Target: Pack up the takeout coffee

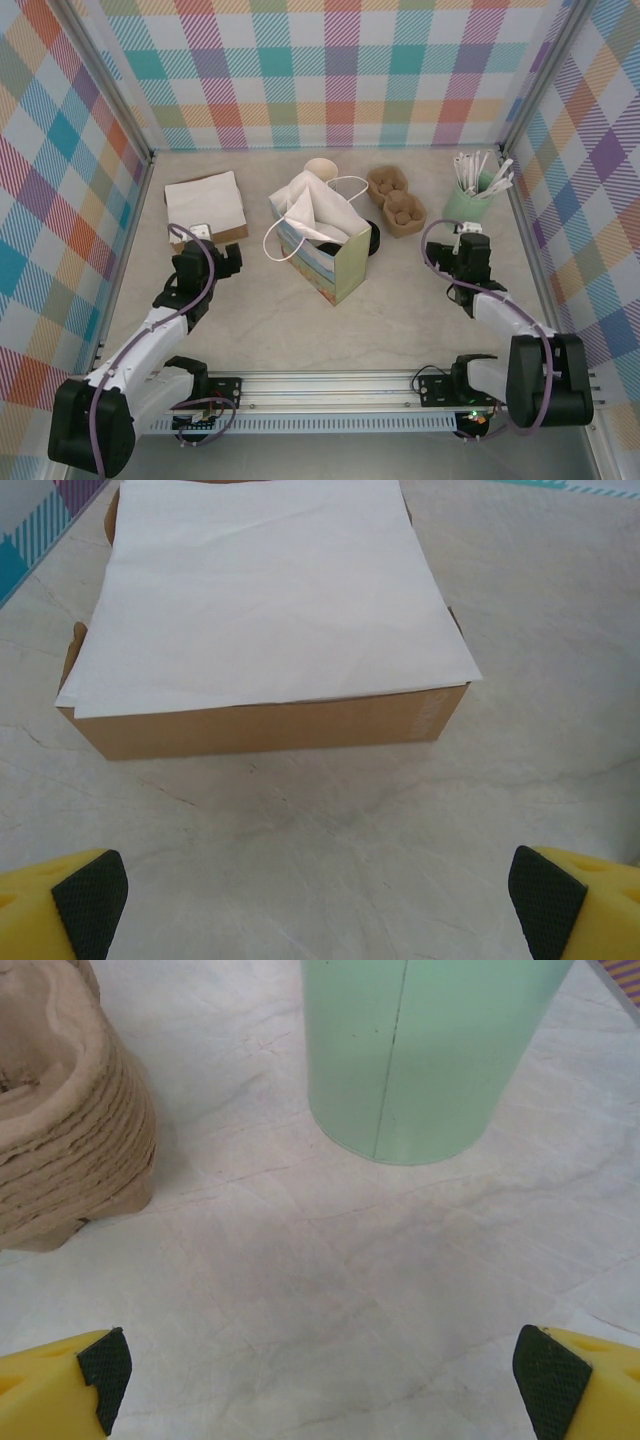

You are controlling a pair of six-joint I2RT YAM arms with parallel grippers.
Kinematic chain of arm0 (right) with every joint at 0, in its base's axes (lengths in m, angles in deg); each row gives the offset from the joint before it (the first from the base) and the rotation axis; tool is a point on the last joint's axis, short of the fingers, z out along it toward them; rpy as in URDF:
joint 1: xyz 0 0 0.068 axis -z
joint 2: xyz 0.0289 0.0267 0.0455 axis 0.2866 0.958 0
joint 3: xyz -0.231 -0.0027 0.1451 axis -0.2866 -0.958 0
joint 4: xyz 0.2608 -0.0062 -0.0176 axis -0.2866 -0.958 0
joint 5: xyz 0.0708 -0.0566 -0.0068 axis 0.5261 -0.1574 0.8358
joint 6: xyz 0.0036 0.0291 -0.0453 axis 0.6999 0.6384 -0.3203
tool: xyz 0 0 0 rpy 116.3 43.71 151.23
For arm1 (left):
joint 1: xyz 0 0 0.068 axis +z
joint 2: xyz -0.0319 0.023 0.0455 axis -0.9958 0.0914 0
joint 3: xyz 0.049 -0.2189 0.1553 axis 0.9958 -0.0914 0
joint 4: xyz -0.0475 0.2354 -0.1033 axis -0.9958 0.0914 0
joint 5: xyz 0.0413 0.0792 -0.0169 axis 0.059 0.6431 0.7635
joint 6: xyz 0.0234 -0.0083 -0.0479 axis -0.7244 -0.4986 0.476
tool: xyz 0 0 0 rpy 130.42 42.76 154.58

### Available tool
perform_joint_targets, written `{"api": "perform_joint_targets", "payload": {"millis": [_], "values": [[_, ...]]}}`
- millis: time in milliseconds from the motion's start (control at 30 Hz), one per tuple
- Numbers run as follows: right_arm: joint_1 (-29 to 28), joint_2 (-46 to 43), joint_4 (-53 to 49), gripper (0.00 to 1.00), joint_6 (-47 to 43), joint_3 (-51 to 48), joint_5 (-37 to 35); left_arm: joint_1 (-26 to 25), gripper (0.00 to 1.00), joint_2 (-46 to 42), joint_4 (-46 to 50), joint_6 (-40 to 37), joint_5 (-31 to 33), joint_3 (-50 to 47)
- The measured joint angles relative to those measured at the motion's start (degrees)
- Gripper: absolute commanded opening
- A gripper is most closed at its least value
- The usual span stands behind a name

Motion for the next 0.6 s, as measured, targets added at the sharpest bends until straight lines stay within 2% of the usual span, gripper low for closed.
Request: {"api": "perform_joint_targets", "payload": {"millis": [433,600], "values": [[0.74,16.57,26.53,1.00,-2.16,-0.70,5.60,2.91,1.00,5.77,-11.23,-5.09,-2.95,-2.51],[0.81,19.43,28.94,1.00,-3.48,-1.01,9.40,4.24,1.00,10.03,-16.65,-7.15,-4.90,-3.58]]}}
